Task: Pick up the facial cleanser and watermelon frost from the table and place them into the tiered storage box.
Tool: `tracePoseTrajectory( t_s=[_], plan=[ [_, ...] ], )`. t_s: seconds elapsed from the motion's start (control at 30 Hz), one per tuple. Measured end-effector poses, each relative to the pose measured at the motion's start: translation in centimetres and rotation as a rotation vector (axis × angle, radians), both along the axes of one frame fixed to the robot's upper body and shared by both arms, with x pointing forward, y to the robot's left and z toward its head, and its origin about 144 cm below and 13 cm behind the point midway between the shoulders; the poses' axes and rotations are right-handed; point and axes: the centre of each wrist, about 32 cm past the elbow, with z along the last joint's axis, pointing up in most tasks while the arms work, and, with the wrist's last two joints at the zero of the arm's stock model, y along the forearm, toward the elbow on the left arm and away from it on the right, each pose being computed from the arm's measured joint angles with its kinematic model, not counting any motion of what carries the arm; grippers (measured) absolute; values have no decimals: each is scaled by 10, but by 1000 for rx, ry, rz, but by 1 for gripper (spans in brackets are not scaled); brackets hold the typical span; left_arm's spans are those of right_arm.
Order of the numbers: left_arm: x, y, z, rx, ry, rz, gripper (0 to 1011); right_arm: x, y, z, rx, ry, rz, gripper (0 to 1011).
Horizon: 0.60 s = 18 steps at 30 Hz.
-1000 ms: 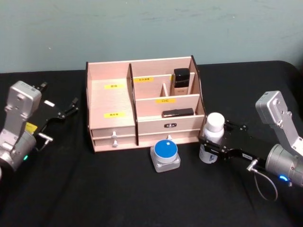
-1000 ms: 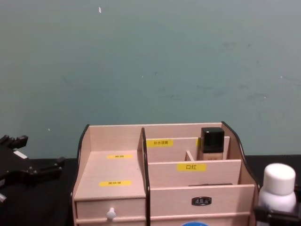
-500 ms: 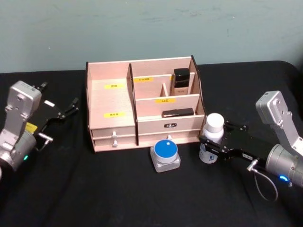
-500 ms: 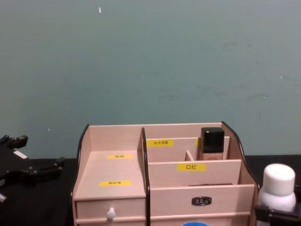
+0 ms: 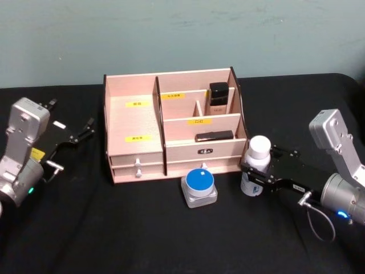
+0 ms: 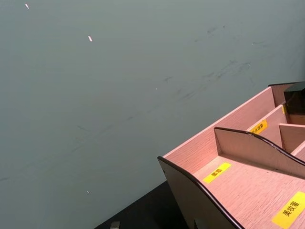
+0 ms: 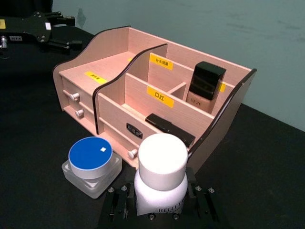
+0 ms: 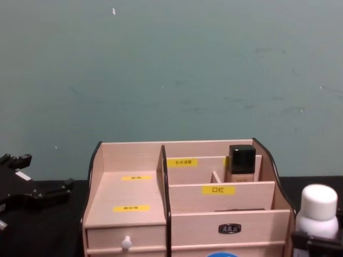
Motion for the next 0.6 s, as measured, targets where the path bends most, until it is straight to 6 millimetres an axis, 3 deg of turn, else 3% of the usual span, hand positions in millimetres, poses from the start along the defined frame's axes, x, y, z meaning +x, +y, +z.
tracePoseTrajectory(
  t_s=[0.3,0.6],
  plan=[
    [0,0,0,0,0,0,1010,0,-4,7,7,-19,1,602],
    [0,0,0,0,0,0,1010,-6,-3,30,31,-54,34,602]
  ],
)
